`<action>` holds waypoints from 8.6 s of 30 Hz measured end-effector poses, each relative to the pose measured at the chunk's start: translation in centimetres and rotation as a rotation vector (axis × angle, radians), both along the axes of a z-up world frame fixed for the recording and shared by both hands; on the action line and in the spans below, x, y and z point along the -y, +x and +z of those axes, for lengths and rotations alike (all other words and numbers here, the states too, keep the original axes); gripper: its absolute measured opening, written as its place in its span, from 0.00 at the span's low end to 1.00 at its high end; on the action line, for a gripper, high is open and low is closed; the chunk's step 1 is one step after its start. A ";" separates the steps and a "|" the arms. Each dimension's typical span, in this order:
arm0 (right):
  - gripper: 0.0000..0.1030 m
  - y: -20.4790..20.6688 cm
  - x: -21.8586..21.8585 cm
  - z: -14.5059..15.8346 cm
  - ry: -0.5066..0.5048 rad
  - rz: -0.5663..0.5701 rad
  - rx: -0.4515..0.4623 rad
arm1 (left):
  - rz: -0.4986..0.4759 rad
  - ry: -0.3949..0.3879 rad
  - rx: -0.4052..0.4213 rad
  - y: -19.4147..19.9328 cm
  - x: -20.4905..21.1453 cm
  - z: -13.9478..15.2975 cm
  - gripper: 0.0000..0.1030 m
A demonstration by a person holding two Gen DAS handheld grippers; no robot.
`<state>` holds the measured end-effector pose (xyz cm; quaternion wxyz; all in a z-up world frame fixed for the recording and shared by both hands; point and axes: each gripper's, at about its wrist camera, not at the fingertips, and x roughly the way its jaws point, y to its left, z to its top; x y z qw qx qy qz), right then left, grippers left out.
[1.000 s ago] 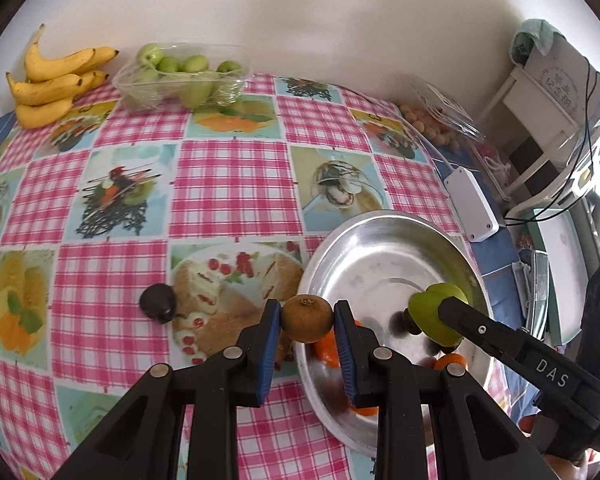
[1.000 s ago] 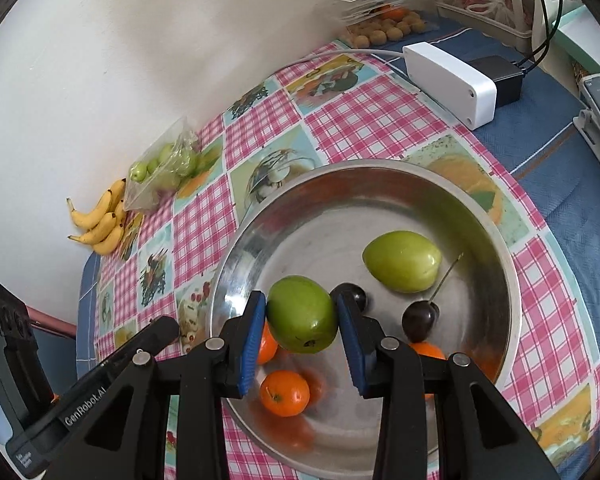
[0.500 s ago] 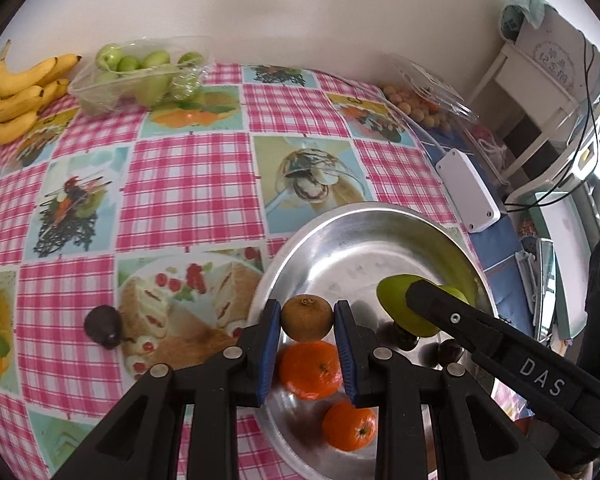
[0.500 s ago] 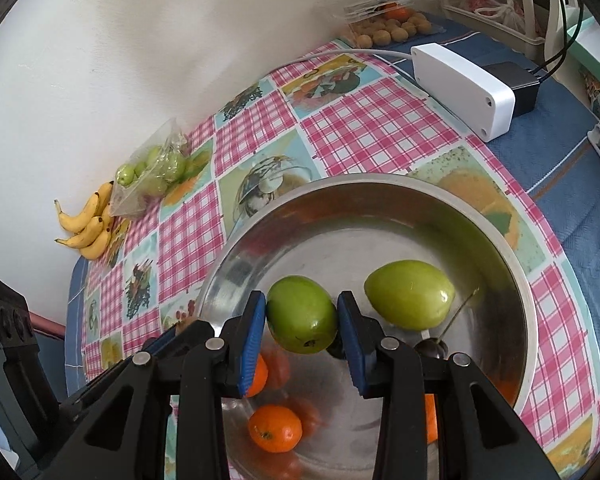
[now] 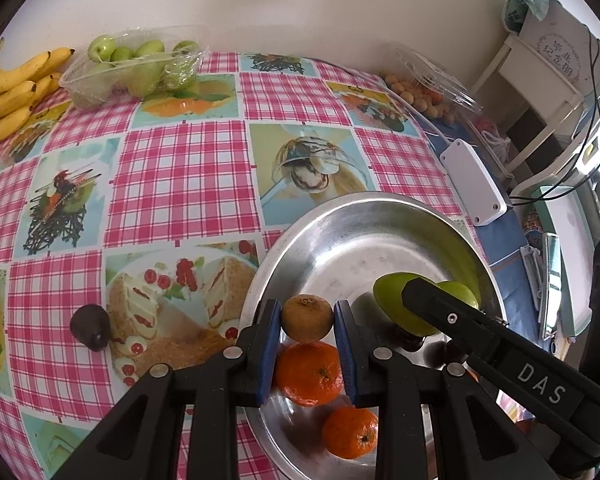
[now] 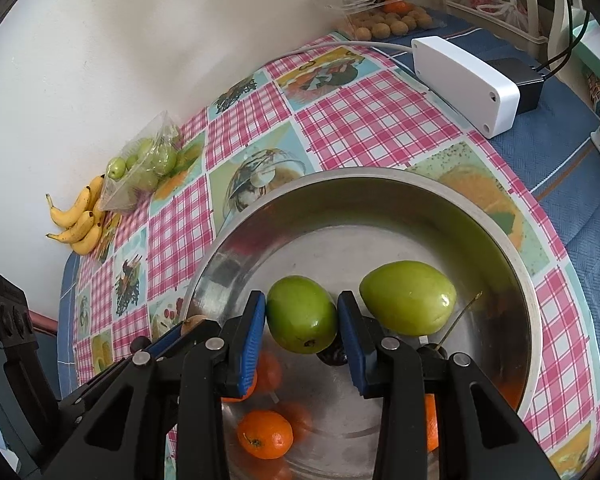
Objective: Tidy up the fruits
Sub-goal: 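Open both grippers to drop the green oval fruit and kiwi into the bowl, then move both grippers back from the bowl toward the dark plum and brown kiwi, then lower the right gripper around the brown kiwi while the left gripper approaches the dark plum, then close the right gripper on the kiwi while the left gripper grasps the dark plum, then carry the kiwi and dark plum over the steel bowl with both grippers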
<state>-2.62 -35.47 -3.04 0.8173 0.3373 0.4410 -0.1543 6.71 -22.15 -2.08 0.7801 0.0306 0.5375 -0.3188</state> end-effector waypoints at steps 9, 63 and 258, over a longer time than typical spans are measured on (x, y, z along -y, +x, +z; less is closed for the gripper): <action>0.39 0.1 -0.4 0.7 -0.008 0.020 0.015 | 0.009 0.002 -0.020 0.2 -0.7 0.3 0.30; 0.97 -0.5 -5.7 0.7 -0.184 0.115 -0.140 | 0.352 0.242 0.026 2.9 -15.1 -0.1 1.00; 0.26 2.6 -14.0 4.1 -0.090 0.222 -0.051 | 0.331 -0.056 -0.032 3.0 -15.1 3.7 0.30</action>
